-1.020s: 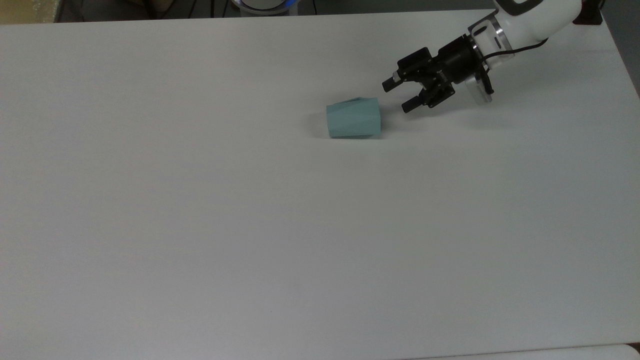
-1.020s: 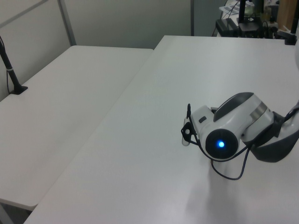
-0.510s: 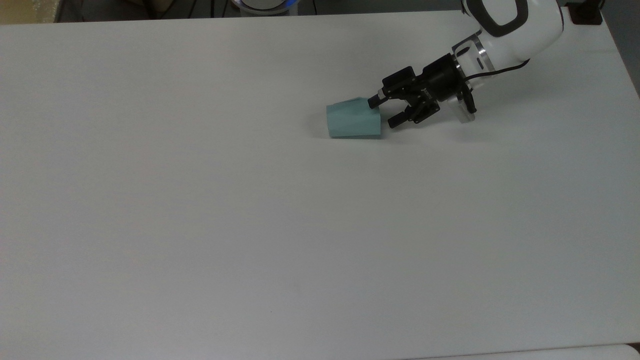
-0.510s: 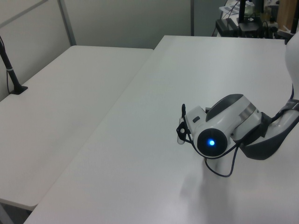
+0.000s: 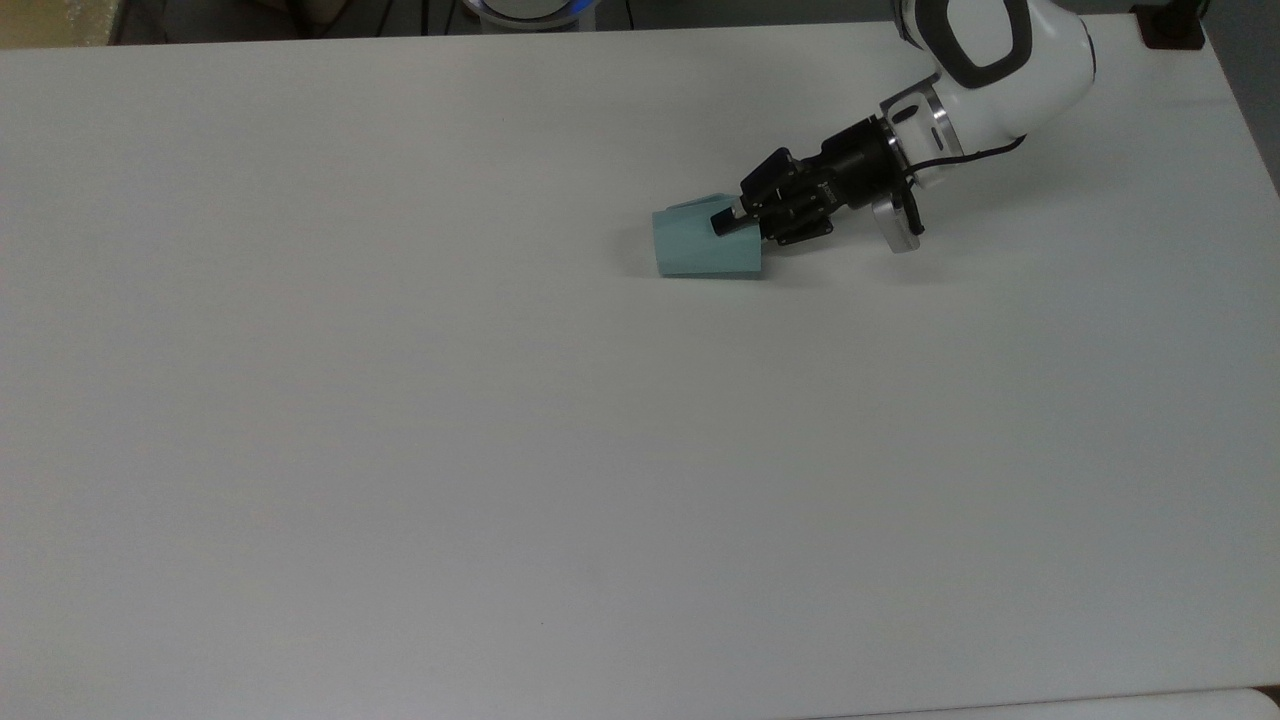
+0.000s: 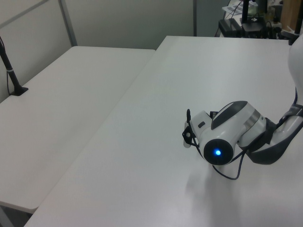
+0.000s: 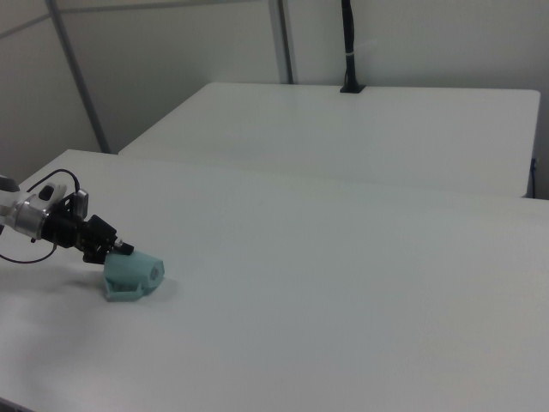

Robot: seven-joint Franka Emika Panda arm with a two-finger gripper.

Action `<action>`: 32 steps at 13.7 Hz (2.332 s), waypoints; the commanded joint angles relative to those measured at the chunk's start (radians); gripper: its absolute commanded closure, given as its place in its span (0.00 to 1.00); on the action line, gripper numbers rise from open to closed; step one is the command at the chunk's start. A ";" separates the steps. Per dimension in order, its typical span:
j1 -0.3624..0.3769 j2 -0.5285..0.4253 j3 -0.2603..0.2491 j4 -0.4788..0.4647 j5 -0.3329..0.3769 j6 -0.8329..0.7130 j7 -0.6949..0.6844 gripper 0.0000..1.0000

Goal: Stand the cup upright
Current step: 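Insert a gripper finger into the cup rim and close on the wall, then lift the cup by its rim, rotating it upright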

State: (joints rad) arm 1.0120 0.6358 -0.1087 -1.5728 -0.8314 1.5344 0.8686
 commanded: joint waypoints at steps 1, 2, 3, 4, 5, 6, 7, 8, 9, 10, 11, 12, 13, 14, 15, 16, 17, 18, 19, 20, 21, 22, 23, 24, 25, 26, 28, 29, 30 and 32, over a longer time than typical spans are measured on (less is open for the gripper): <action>-0.001 -0.004 0.000 -0.035 0.014 0.041 -0.016 1.00; -0.001 -0.004 0.000 -0.044 0.011 0.041 -0.019 1.00; -0.001 -0.004 0.000 -0.055 0.003 0.041 -0.019 1.00; -0.001 -0.004 0.000 -0.062 0.000 0.041 -0.019 1.00; 0.000 -0.004 0.000 -0.062 0.000 0.041 -0.014 1.00; 0.000 -0.004 0.000 -0.062 0.000 0.041 -0.013 1.00; -0.001 -0.007 0.000 -0.058 0.000 0.041 -0.010 1.00; -0.001 -0.021 0.000 -0.053 0.001 0.041 -0.010 1.00; -0.004 -0.042 0.000 -0.052 0.003 0.039 -0.014 1.00; -0.004 -0.057 0.000 -0.052 0.008 0.038 -0.016 1.00; -0.007 -0.073 0.000 -0.052 0.009 0.038 -0.017 1.00; -0.010 -0.077 0.000 -0.052 0.012 0.038 -0.014 1.00; -0.012 -0.088 -0.002 -0.050 0.017 0.039 -0.008 1.00; -0.013 -0.108 -0.003 -0.050 0.021 0.042 -0.005 1.00; -0.032 -0.134 -0.002 -0.052 0.038 0.056 -0.005 1.00; -0.045 -0.163 -0.002 -0.058 0.066 0.076 -0.006 1.00; -0.056 -0.178 -0.002 -0.061 0.080 0.084 -0.008 1.00; -0.072 -0.197 -0.002 -0.064 0.092 0.090 -0.016 1.00; -0.090 -0.212 -0.002 -0.064 0.103 0.093 -0.020 1.00; -0.110 -0.234 -0.002 -0.064 0.116 0.111 -0.022 1.00; -0.134 -0.260 -0.002 -0.064 0.139 0.130 -0.022 1.00; -0.170 -0.296 -0.002 -0.069 0.179 0.151 -0.032 1.00; -0.206 -0.358 -0.002 -0.110 0.226 0.198 -0.042 1.00; -0.252 -0.445 -0.002 -0.168 0.277 0.257 -0.058 1.00; -0.306 -0.529 -0.002 -0.224 0.347 0.307 -0.101 1.00; -0.372 -0.601 -0.002 -0.268 0.430 0.340 -0.162 1.00; -0.520 -0.712 -0.008 -0.369 0.593 0.439 -0.288 1.00; -0.553 -0.734 -0.014 -0.403 0.625 0.476 -0.328 1.00; -0.579 -0.758 -0.031 -0.439 0.659 0.519 -0.364 1.00; -0.595 -0.820 -0.112 -0.544 0.730 0.642 -0.442 1.00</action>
State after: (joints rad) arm 0.4447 -0.0675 -0.1393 -1.9264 -0.2003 1.9946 0.5273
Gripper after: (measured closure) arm 0.956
